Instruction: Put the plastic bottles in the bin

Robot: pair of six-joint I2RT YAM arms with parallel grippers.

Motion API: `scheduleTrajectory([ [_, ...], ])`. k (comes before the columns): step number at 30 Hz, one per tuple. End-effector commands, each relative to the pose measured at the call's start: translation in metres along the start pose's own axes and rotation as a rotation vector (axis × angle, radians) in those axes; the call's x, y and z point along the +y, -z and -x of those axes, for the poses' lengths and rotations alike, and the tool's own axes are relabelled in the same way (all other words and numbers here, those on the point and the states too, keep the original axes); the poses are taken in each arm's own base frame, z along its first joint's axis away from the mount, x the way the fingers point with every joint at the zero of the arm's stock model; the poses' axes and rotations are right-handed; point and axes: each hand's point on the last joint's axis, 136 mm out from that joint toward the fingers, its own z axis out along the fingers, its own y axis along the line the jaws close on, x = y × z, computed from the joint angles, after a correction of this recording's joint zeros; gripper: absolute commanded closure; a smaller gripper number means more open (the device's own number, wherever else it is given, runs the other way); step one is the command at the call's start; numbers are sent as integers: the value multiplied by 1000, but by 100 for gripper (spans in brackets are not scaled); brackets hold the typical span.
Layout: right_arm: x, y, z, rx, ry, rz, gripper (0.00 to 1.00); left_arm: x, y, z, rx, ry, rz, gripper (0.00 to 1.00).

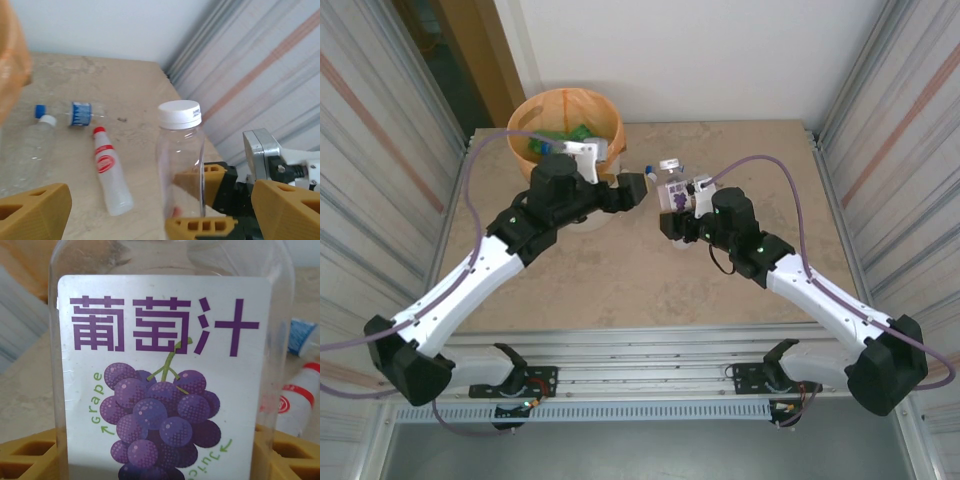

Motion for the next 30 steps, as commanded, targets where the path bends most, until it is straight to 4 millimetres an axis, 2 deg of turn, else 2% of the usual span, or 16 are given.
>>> scheduleTrajectory([
  [1,26,11,25,-92,66,100,65,-31,-8,10,8,-5,-124,7],
  [6,42,16,33,-116,82,143,64,-35,-27,0,63,8,-147,10],
  [13,56,20,40,-134,101,176,64,-41,-38,-11,98,38,-201,23],
  [16,61,20,45,-145,105,191,64,-42,-40,-15,110,51,-215,33],
  [22,66,18,50,-153,113,201,62,-42,-38,-15,105,54,-216,60],
  [25,66,18,52,-150,113,195,56,-42,-36,-13,91,50,-212,72],
  [28,65,18,52,-148,112,185,41,-40,-32,-8,67,37,-193,83],
  [30,63,19,51,-146,111,174,29,-37,-28,-2,43,17,-168,85],
])
